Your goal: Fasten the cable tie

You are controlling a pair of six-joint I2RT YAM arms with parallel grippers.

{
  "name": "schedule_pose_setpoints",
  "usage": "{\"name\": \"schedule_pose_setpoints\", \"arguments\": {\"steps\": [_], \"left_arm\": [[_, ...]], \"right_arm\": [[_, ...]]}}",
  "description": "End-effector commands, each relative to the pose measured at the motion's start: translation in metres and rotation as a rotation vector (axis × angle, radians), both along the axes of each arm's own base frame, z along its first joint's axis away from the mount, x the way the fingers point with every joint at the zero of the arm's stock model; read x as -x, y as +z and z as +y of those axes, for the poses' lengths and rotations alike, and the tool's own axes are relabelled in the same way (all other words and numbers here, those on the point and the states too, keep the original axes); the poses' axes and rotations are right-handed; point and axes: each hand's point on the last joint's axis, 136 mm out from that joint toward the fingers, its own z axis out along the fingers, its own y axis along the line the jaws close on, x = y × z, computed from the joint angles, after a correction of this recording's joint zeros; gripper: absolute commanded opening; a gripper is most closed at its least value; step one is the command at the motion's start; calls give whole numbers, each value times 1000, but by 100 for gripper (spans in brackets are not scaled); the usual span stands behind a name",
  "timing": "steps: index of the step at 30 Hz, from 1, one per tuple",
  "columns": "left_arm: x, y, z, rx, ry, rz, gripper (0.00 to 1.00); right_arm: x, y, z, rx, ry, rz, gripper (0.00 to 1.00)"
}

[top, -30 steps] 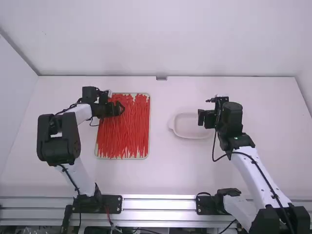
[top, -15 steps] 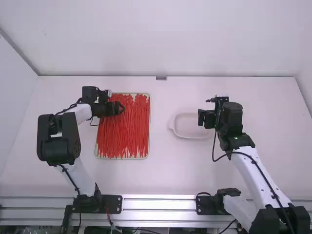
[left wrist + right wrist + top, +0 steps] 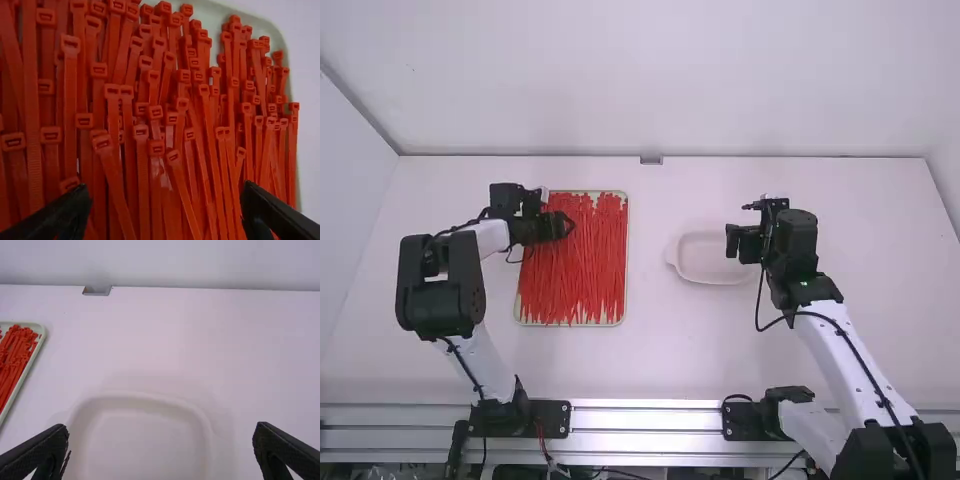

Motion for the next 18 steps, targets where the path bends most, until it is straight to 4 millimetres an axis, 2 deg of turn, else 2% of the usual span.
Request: {"name": "schedule_pose_setpoints", "arguments": {"steps": [1, 12, 18], "left_arm": [[4, -5, -8, 27, -17, 16, 78], [2, -5, -10, 38, -15, 11, 77], [1, -21, -10, 55, -2, 33, 74]], "right_arm": [[-7, 15, 1, -4, -1, -30, 98], [-6, 15, 7, -13, 26, -29, 98], [-5, 15, 12, -13, 39, -32, 98]]}}
